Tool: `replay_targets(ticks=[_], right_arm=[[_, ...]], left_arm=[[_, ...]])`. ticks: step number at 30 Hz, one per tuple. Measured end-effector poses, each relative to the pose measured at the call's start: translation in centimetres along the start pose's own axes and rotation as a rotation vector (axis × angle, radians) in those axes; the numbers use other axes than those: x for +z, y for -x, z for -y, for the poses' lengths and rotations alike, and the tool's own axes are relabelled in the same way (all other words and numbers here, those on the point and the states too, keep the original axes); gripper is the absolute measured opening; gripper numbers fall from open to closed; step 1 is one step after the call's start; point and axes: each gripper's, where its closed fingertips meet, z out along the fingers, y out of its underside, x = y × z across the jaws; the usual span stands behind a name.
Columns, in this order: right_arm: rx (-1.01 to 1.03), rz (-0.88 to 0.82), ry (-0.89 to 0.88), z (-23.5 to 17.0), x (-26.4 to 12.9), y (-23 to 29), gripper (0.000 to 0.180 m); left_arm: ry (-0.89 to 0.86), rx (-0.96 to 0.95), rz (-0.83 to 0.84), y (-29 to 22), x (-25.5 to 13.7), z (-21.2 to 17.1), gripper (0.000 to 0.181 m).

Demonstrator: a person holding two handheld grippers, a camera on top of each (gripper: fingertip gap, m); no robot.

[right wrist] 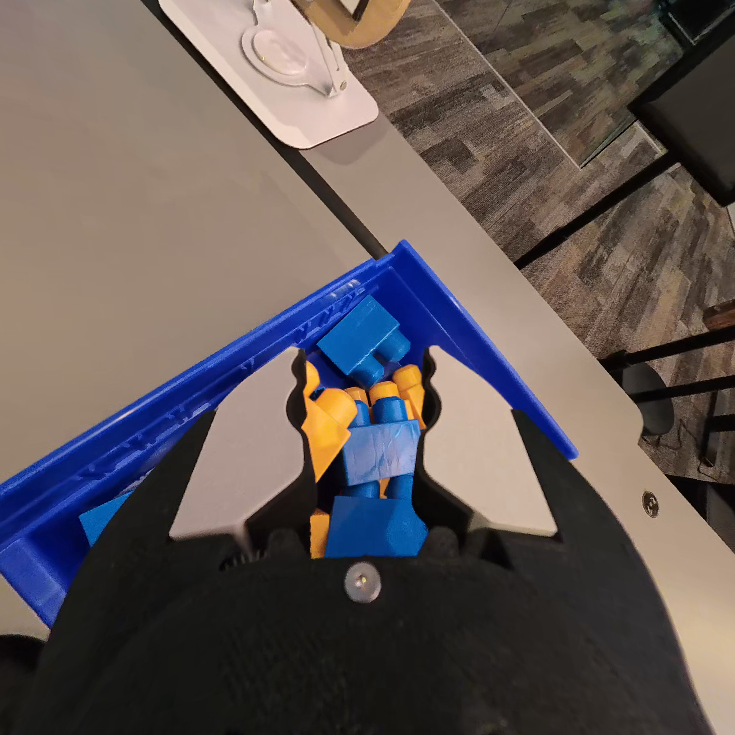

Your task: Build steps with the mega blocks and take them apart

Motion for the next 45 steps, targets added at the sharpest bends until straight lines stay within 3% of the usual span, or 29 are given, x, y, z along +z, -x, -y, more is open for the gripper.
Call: replay_targets(ticks=[3,9,12,16,20,23,25,29,35,36,37,40,42,45], right_arm=[[-0.027,0.012,0.037,-0.4,0.7,0.6,0.057],[-0.066,0.038,0.073,-0.5,1.8,1.7,0.057],[-0.088,0.034,0.085,-0.4,2.1,2.0,0.057],[-0.103,-0.001,0.061,0.8,1.7,2.0,0.057],[-0.158,-0.07,-0.1,6.0,0.7,3.5,0.056],[-0.252,-0.011,-0.341,12.3,-0.4,9.2,0.057],[-0.302,0.174,-0.508,15.9,-1.5,16.3,0.076],[-0.236,0.386,-0.741,20.4,-4.2,26.1,0.082],[-0.244,0.164,-0.701,20.6,-1.9,27.5,0.084],[-0.259,0.16,-0.654,20.1,-1.1,27.4,0.07],[-0.243,0.187,-0.646,19.8,-1.0,27.3,0.043],[-0.032,0.46,-0.691,20.2,-2.5,27.2,0.039],[0.154,0.713,-0.7,20.6,-3.9,27.0,0.039],[0.345,0.979,-0.701,20.7,-5.0,26.2,0.039]], left_arm=[[0.101,0.013,0.102,0.9,1.4,-1.0,0.06],[0.171,0.068,0.191,1.4,1.5,-1.3,0.049],[0.162,0.046,0.234,2.8,-0.3,-1.9,0.048],[-0.021,-0.001,0.197,3.2,-5.1,-1.2,0.048],[-0.356,0.071,-0.036,-1.7,-11.3,1.2,0.048],[-0.545,0.224,-0.336,-9.1,-14.8,2.8,0.048],[-0.569,0.348,-0.547,-14.5,-15.9,2.7,0.047],[-0.522,0.449,-0.748,-21.4,-14.8,2.7,0.047],[-0.456,0.453,-0.929,-27.2,-12.2,2.9,0.047],[-0.474,0.463,-0.934,-27.6,-12.1,3.1,0.047],[-0.49,0.477,-0.922,-27.6,-12.1,3.3,0.047],[-0.589,0.548,-0.833,-26.9,-12.8,4.0,0.052],[-0.669,0.589,-0.777,-26.4,-13.5,4.4,0.069],[-0.777,0.65,-0.799,-26.8,-14.2,4.0,0.068]])
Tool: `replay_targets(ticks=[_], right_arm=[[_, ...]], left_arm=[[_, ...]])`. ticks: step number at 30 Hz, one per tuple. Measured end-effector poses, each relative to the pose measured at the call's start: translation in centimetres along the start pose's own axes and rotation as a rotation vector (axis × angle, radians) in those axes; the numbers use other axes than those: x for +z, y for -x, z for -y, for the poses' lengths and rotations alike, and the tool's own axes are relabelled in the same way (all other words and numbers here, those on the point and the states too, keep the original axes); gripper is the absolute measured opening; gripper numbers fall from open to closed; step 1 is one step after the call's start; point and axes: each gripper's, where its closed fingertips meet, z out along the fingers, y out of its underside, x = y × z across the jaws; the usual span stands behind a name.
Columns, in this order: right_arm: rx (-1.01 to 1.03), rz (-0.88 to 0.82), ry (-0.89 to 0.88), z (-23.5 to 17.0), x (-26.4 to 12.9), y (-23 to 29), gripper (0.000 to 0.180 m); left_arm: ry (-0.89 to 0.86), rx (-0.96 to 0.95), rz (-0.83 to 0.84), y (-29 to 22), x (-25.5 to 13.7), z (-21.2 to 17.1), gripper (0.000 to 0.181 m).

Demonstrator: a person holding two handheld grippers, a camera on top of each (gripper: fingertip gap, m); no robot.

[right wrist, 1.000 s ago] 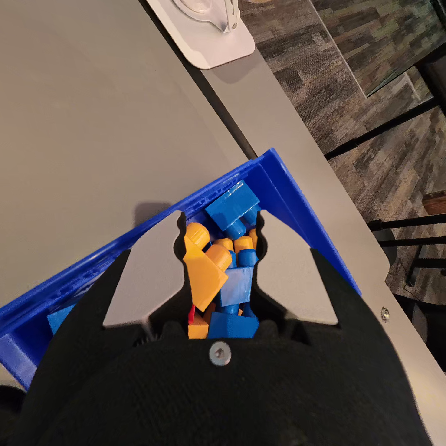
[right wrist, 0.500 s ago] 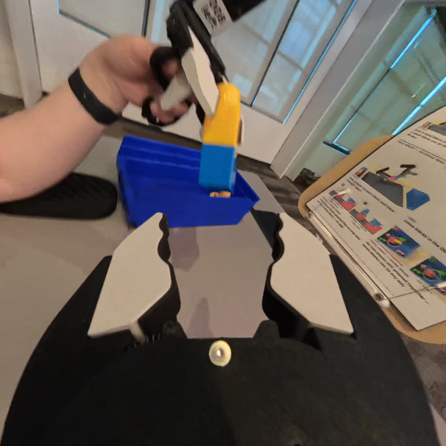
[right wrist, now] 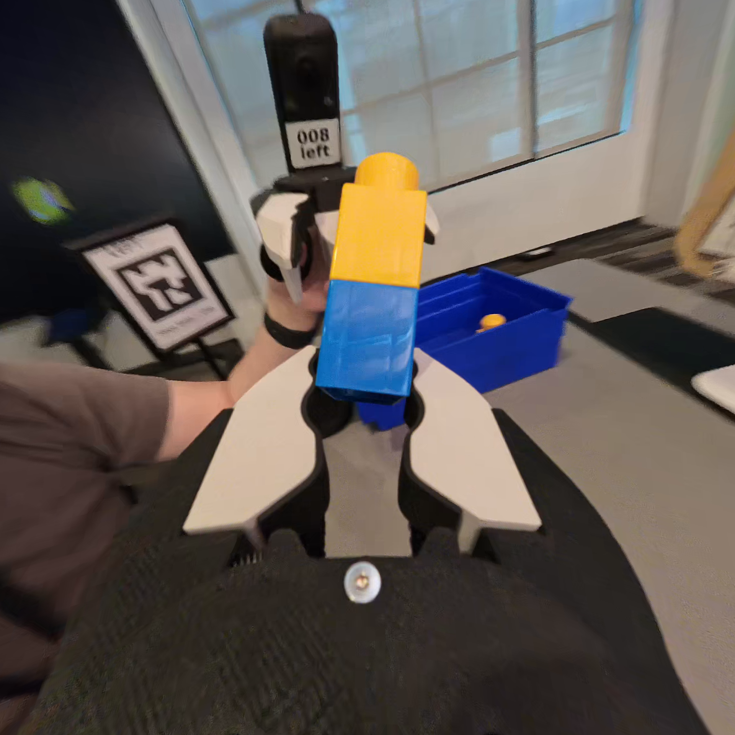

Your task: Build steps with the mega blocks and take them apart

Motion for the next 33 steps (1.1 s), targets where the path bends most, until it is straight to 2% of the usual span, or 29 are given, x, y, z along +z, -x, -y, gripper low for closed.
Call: replay_targets(ticks=[3,6,7,8,14,16,18,19,21,23,25,27,29,33], right_arm=[[0.014,0.134,0.042,-0.8,-0.1,1.0,0.039],[-0.018,0.159,0.087,-1.6,0.3,1.7,0.039],[-0.034,0.16,0.105,-1.9,0.5,1.8,0.04],[-0.056,0.162,0.127,-2.3,0.5,1.9,0.04],[-0.112,0.158,0.167,-1.8,-0.2,2.3,0.04],[-0.169,0.144,0.204,-1.5,-0.9,2.7,0.04],[-0.252,0.078,0.26,-1.2,-2.3,2.2,0.04],[-0.294,0.026,0.285,-0.5,-3.4,1.6,0.04],[-0.361,-0.125,0.296,2.3,-7.1,0.3,0.04],[-0.318,-0.313,0.304,4.6,-12.6,-1.6,0.04],[-0.23,-0.602,0.326,5.3,-19.5,-5.2,0.04],[-0.078,-0.888,0.447,3.1,-26.8,-8.7,0.041],[0.054,-1.001,0.546,0.2,-31.4,-10.8,0.041],[0.202,-1.064,0.621,-3.9,-34.5,-15.0,0.041]], left_arm=[[-0.111,0.028,-0.061,-0.9,0.6,0.7,0.061],[-0.018,-0.025,-0.185,-2.4,2.2,-1.2,0.059],[0.037,-0.022,-0.212,-2.8,2.8,-2.2,0.053],[0.065,0.007,-0.208,-2.8,3.1,-2.6,0.041],[0.057,0.091,-0.129,-3.2,3.3,-1.2,0.039],[-0.102,0.067,-0.121,-3.4,1.7,1.6,0.039],[-0.295,-0.004,-0.148,-3.3,-2.1,5.1,0.039],[-0.339,0.0,-0.132,-2.9,-3.8,5.8,0.039],[-0.309,0.043,0.005,-1.0,-5.6,5.6,0.039],[-0.261,0.091,0.106,0.0,-6.0,5.0,0.039],[-0.244,0.103,0.076,-0.7,-5.3,4.8,0.039],[-0.196,0.085,0.025,-1.3,-3.9,4.1,0.039],[-0.135,0.084,0.007,-1.4,-2.5,2.9,0.039],[-0.044,0.06,-0.022,-1.5,-0.3,1.0,0.039]])
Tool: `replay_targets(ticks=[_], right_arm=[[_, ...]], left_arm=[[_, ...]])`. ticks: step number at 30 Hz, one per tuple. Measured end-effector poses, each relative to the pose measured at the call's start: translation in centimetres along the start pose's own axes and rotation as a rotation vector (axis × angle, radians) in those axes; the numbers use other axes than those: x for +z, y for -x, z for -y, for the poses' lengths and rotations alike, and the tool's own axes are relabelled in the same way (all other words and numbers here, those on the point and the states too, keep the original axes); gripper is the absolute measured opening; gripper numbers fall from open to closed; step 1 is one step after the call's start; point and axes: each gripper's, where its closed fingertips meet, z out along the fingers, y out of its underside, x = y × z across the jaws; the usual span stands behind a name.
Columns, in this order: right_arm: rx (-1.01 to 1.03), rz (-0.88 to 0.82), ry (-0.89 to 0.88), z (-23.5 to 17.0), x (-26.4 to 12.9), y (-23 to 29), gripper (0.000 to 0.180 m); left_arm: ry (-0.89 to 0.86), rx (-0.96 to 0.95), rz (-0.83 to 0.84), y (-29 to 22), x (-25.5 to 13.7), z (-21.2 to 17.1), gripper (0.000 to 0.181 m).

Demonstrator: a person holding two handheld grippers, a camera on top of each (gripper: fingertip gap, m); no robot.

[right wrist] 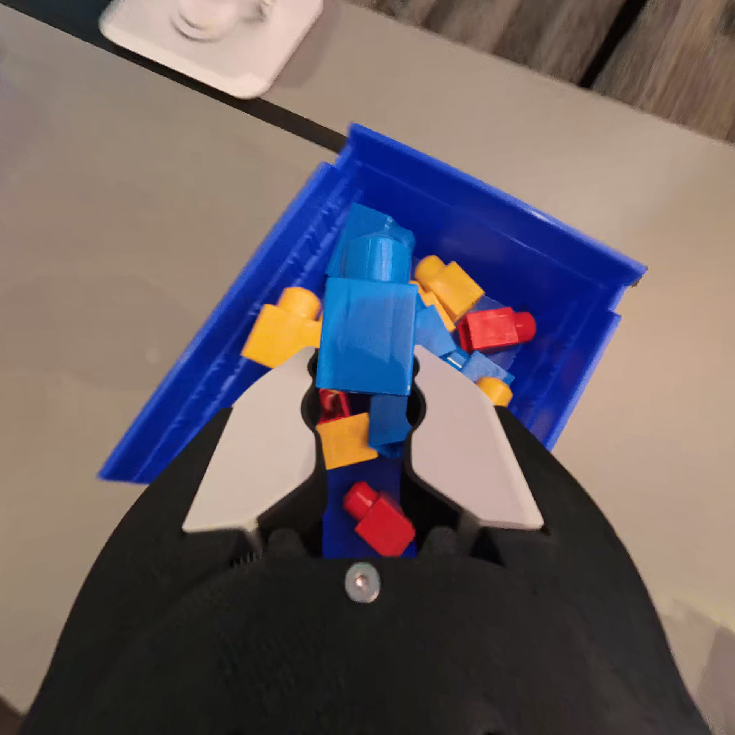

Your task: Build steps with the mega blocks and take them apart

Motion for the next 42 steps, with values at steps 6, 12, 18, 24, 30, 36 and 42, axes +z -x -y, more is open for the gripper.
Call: replay_targets(ticks=[6,12,18,24,30,36,42], right_arm=[[-0.157,-0.205,0.001,2.5,0.8,0.1,0.056],[-0.756,-0.012,-0.649,11.4,-5.2,18.1,0.066],[-1.194,0.083,-0.941,9.0,-4.8,33.8,0.073],[-1.185,-0.07,-1.015,9.7,-3.3,34.6,0.043],[-0.937,-0.055,-0.778,11.6,-6.3,23.7,0.038],[-0.623,0.011,-0.163,3.2,-2.6,8.2,0.038],[-0.585,-0.047,0.01,0.0,-0.2,3.9,0.037]], left_arm=[[0.107,-0.089,-0.034,0.3,2.8,-3.0,0.039],[0.148,-0.28,-0.117,0.3,5.5,-5.6,0.039],[0.018,-0.433,-0.215,-0.3,7.0,-4.9,0.039],[-0.083,-0.426,-0.292,-1.8,7.0,-3.0,0.041],[-0.165,-0.344,-0.144,0.7,3.9,-0.7,0.05],[-0.208,-0.326,-0.117,1.3,2.1,0.6,0.045],[-0.171,-0.316,-0.131,0.8,2.5,0.1,0.044]])
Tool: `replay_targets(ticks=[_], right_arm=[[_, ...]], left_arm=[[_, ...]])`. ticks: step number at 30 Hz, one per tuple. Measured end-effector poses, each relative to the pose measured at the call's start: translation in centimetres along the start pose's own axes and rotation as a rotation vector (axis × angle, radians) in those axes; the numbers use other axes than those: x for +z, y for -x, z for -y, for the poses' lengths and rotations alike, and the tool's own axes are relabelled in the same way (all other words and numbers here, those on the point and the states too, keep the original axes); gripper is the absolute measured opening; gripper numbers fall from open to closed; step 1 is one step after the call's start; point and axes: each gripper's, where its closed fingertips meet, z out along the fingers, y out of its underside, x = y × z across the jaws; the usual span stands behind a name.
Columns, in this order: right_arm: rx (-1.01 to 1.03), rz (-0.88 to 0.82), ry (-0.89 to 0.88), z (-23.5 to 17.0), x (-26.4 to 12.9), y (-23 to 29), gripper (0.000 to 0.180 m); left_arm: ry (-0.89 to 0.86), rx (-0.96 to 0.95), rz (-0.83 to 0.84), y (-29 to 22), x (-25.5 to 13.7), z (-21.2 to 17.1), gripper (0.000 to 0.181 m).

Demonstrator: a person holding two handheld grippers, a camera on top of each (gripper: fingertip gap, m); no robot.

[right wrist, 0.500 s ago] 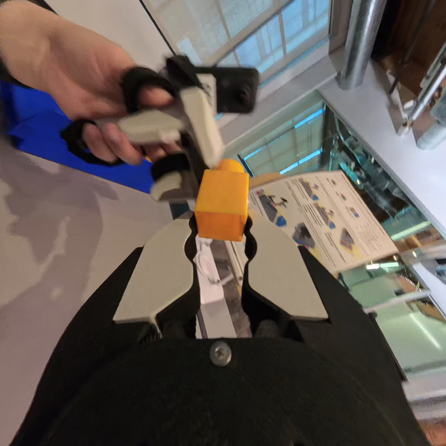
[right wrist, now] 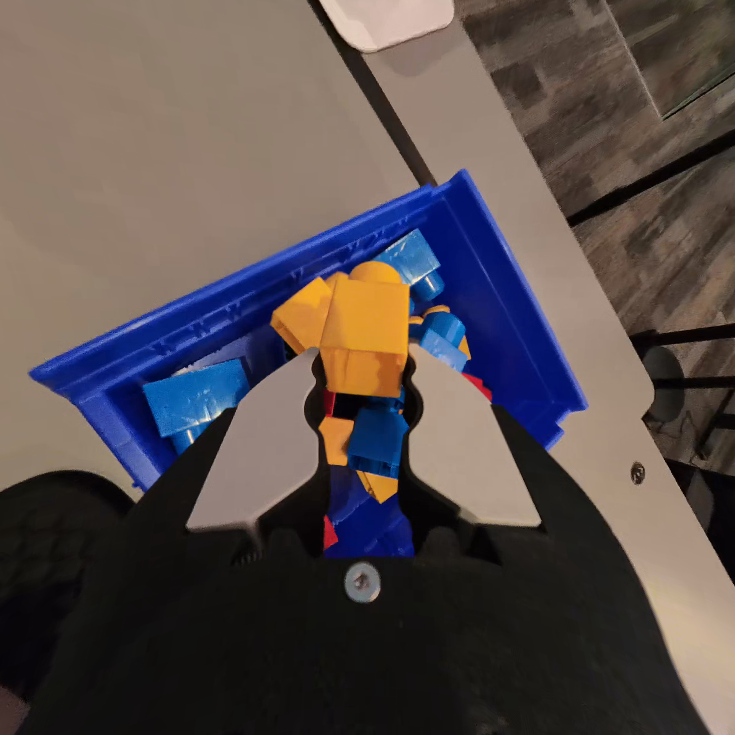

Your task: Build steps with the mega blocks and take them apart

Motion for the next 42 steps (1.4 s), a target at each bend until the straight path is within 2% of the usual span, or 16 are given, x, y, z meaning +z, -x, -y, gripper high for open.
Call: replay_targets(ticks=[4,11,18,20,26,30,34,37,38,40,42], right_arm=[[-0.003,-0.052,0.082,-1.8,1.2,-1.2,0.038],[0.046,-0.2,0.048,-1.7,2.2,-4.4,0.038],[0.041,-0.26,0.006,-1.2,3.2,-5.5,0.038],[0.045,-0.249,-0.009,-0.8,3.4,-5.3,0.043],[0.04,-0.313,-0.066,0.4,1.7,-6.0,0.048],[0.043,-0.363,-0.144,2.1,-1.0,-6.3,0.049],[0.007,-0.389,-0.219,4.6,-3.3,-5.5,0.048],[-0.033,-0.397,-0.235,5.9,-3.8,-4.6,0.048],[-0.044,-0.392,-0.227,6.1,-3.7,-4.4,0.048],[-0.065,-0.385,-0.202,6.2,-3.2,-3.9,0.048],[-0.077,-0.374,-0.177,6.1,-2.6,-3.6,0.048]], left_arm=[[0.025,-0.003,-0.008,0.0,0.5,-0.6,0.043],[0.052,-0.007,-0.014,-0.1,0.8,-1.1,0.042],[0.051,-0.018,-0.017,0.0,0.7,-1.1,0.042],[0.053,-0.017,-0.016,0.0,0.6,-1.0,0.042],[0.078,-0.006,-0.005,0.0,-0.4,-0.6,0.042],[0.083,0.091,0.129,0.6,-4.1,1.6,0.043],[0.151,0.217,0.566,5.3,-12.0,3.1,0.044],[0.357,0.203,0.838,9.0,-18.5,0.8,0.046],[0.427,0.218,0.879,10.0,-20.0,-0.1,0.047],[0.489,0.364,0.913,12.1,-21.8,-0.6,0.059],[0.548,0.442,0.908,14.1,-22.9,-2.5,0.058]])
